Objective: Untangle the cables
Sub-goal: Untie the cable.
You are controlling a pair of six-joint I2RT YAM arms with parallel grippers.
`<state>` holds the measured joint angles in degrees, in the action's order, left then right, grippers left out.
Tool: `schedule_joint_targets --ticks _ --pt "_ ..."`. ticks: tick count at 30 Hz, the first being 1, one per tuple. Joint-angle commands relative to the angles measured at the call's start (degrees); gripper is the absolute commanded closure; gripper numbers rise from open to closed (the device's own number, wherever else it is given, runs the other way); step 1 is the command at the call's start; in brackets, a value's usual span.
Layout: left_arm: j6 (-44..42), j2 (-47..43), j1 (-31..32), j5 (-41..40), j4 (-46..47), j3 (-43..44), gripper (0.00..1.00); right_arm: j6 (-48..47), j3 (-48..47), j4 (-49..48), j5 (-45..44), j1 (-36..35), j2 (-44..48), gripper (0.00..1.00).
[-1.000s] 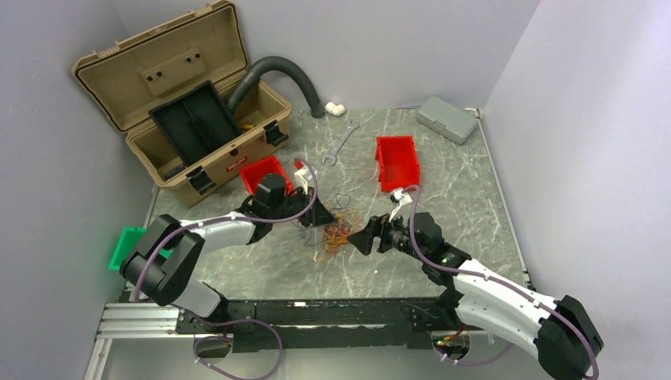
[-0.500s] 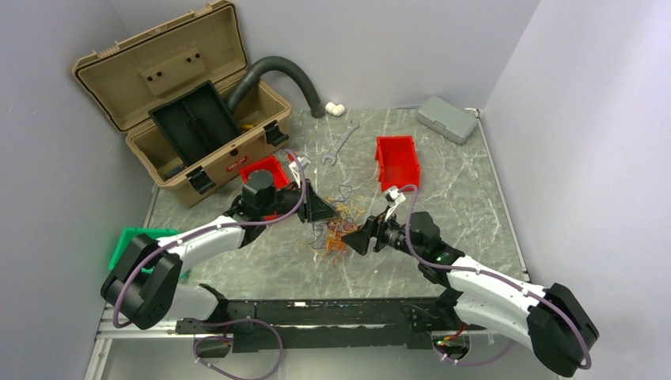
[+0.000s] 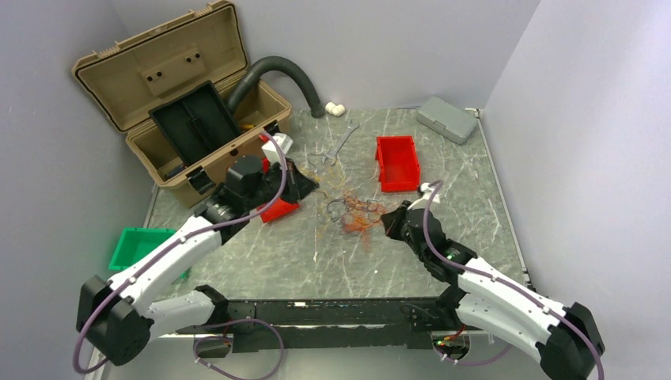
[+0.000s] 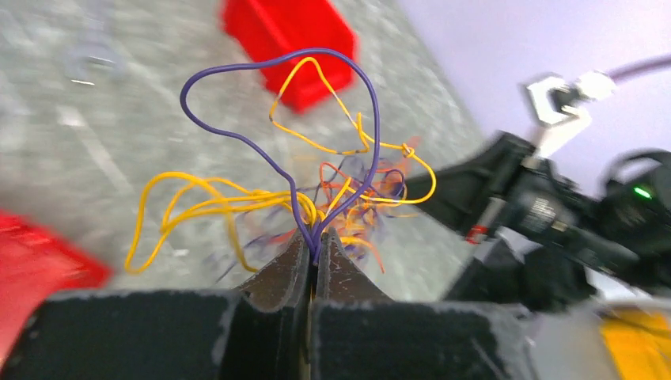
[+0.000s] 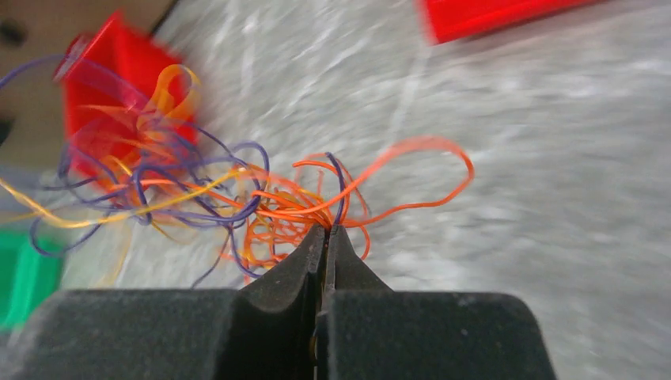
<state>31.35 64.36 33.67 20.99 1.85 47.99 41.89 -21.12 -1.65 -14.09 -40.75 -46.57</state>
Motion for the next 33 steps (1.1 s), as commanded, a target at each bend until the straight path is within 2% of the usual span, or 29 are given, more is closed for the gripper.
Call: schedule_joint_targets --ticks 1,6,9,11,16,17,18,19,20,21,22,23,29,33 --pt "-8.4 -4.0 -0.5 -23.4 -16.5 3.5 1.0 7.5 -3.7 21.6 -26.5 0.5 4.9 1.0" --pt "-7.3 -1.9 -0.5 -20.6 -14.9 3.8 1.0 3.3 -5.6 22.2 -25.8 0.5 8.6 1.0" --pt "-8.3 0.6 -0.2 -13.0 -12.9 5.1 0.97 -2.9 -8.0 18.8 -19.2 0.5 8.9 1.0" --pt "-8.8 2.3 0.4 -10.8 -12.5 6.4 0.94 -4.5 -10.3 18.3 -15.8 0.5 8.3 1.0" --pt "-8.9 5.0 1.1 -11.8 -15.5 9.2 0.92 -5.2 -17.7 23.7 -18.8 0.5 6.7 1.0" --pt "-8.9 5.1 1.1 -11.7 -15.6 9.0 0.83 -5.2 -18.8 25.1 -20.0 0.5 6.7 1.0" --pt "-8.6 5.0 1.1 -11.7 -15.6 8.8 0.64 -5.2 -19.9 26.3 -21.3 0.5 6.6 1.0" --pt "-8.4 4.8 1.1 -11.9 -15.8 8.6 0.45 -5.1 -20.7 27.5 -22.5 0.4 6.5 0.93" --pt "-8.2 4.5 1.2 -12.2 -15.9 8.2 0.34 -5.0 -21.5 29.0 -23.5 0.5 6.3 0.72" --pt "-7.9 3.9 1.2 -13.1 -16.0 7.7 0.26 -5.1 -22.2 29.9 -24.2 0.5 6.0 0.47" --pt "-7.7 3.3 1.3 -14.0 -16.0 7.2 0.21 -5.0 -22.7 31.1 -24.6 0.5 5.7 0.29" --pt "-7.8 2.9 1.3 -14.6 -15.9 6.7 0.19 -4.8 -23.2 32.1 -24.9 0.5 5.3 0.21" --pt "-9.0 5.5 1.5 -11.7 -18.2 7.6 0.2 -5.9 -22.6 31.9 -19.7 0.5 3.8 0.19" --pt "-9.9 8.4 3.2 -9.1 -18.1 7.8 0.2 -4.4 -22.9 34.2 -19.6 1.0 0.6 0.18"
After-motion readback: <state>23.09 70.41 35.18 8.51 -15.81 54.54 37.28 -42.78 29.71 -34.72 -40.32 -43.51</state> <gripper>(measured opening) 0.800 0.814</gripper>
